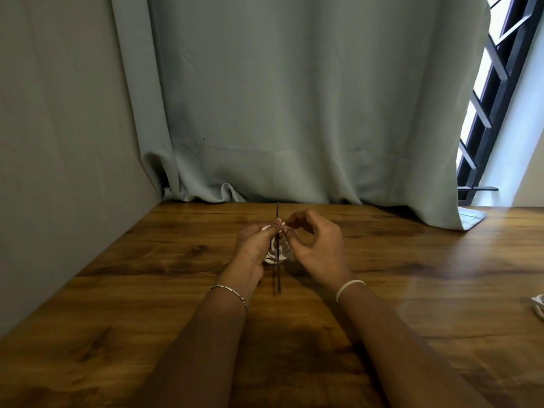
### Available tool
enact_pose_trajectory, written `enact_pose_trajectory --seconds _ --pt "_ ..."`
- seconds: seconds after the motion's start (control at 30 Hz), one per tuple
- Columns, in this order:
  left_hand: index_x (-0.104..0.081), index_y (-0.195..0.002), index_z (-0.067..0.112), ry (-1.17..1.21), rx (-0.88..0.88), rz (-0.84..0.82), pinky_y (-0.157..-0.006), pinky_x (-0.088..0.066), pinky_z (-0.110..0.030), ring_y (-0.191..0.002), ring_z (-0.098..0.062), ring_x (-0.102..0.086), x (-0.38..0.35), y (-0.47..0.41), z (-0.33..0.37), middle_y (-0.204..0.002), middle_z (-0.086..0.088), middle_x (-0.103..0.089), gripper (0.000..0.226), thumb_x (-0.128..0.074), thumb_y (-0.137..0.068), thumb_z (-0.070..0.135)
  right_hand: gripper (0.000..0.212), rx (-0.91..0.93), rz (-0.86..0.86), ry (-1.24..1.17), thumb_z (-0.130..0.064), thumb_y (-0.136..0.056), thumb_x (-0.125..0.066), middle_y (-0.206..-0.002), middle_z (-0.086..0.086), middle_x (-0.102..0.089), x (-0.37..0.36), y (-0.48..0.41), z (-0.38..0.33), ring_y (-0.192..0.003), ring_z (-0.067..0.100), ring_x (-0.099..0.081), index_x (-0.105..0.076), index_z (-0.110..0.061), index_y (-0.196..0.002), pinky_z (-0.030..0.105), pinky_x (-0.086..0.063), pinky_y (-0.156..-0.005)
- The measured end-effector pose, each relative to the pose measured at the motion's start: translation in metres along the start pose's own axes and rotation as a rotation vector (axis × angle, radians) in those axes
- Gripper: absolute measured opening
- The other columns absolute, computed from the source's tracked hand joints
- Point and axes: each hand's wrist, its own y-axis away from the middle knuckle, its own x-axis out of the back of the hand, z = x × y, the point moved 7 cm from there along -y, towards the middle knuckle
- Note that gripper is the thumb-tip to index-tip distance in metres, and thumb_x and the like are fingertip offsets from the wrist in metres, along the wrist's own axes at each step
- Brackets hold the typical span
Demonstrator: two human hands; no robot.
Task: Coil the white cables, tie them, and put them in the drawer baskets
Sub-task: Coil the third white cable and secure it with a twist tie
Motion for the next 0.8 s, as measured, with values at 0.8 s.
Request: enact_pose_trajectory --seconds 0.8 --pt "-0.064 -0.086 0.008 -0.001 -0.012 0.128 -0.054 -0.051 -0.026 -0.070 -0.023 -0.067 0.012 -0.005 -0.004 -0.087 -0.014 -0.070 0.009 -0.071 -0.084 0.014 0.012 0.038 -0.016 -0.106 -0.017 -0.087 -0.068 -0.087 -0.015 -0.067 -0.001 0.004 -0.023 -0.082 0.003 -0.063 -0.064 -0.026 -0.091 0.028 -0.055 -0.071"
